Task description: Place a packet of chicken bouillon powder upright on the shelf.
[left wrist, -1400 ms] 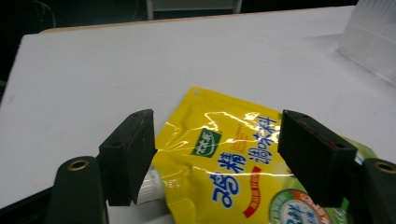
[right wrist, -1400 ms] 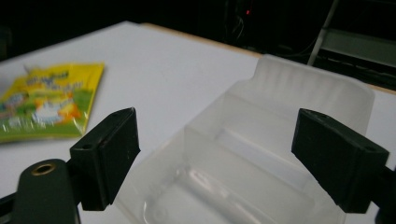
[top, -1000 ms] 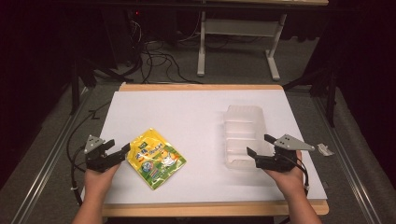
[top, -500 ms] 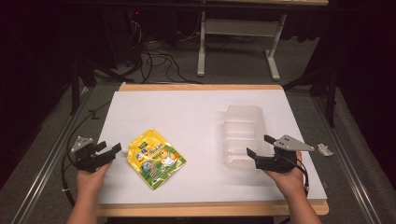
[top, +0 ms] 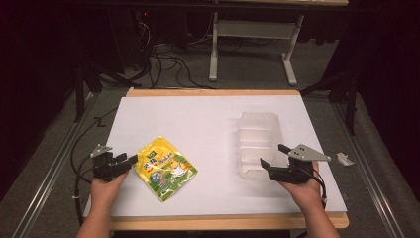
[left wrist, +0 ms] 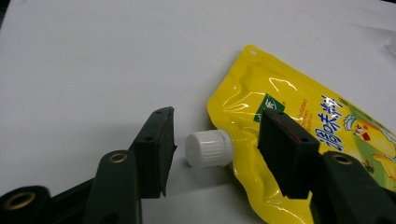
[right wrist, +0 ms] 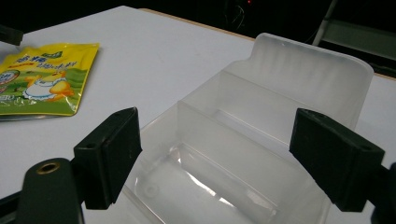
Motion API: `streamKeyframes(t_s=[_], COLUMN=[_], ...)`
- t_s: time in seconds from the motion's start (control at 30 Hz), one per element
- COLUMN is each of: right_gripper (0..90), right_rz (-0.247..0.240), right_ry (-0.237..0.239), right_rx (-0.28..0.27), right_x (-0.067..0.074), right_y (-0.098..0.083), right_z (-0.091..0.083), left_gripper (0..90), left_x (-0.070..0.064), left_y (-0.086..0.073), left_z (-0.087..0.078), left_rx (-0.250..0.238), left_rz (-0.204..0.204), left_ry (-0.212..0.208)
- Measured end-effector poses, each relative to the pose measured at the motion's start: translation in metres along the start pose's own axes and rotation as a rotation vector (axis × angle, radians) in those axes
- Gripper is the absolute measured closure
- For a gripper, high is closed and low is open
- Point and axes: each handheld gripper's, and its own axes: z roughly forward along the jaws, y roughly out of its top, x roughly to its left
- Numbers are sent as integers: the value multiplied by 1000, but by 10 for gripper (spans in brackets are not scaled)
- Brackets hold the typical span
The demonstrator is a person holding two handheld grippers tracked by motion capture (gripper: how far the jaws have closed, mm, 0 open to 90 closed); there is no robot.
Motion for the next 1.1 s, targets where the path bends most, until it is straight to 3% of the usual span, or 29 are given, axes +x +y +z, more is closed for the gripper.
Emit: streamKeyframes(t_s=[0.07, 0.1, 0.23, 0.27, 0.37, 0.4, 0.5, 0.57, 0.7, 0.73, 0.77, 0.9, 1.1], right_gripper=[170, 170, 170, 170, 171, 172, 173, 173, 174, 175, 175, 177, 179], right_rz=[-4, -3, -1, -4, -7, -11, -5, -10, -14, -12, -12, -10, -11], right_ry=[3, 3, 2, 4, 4, 5, 6, 4, 11, 12, 12, 14, 15], right_rx=[-2, -2, -2, -1, 3, 2, 7, 11, 16, 18, 18, 17, 14], right_x=[0, -1, -1, -1, 0, 0, 2, 3, 5, 6, 6, 4, 3], right_y=[0, 0, 0, 0, 0, 0, -1, -1, 0, -1, -1, -1, -1], right_z=[1, 1, 1, 1, 1, 2, 2, 4, 5, 5, 5, 5, 6], left_gripper=[495, 510, 578, 578, 585, 564, 506, 515, 530, 562, 564, 569, 595], left_x=[0, 0, 2, 3, 5, -23, -24, -25, -24, -22, -22, -24, -24], left_y=[-1, -1, -4, -5, -6, 2, 1, 0, 0, 2, 2, 1, 1], left_z=[2, 3, 3, 2, 1, 31, 35, 36, 35, 33, 33, 32, 31], left_rx=[15, 14, 31, 43, 49, -351, -323, -325, -324, -335, -335, -347, -352], left_rz=[-5, -8, -29, -36, -56, -493, -487, -472, -483, -508, -508, -484, -481], left_ry=[9, -6, 33, 63, 66, 119, 112, 120, 117, 108, 108, 115, 113])
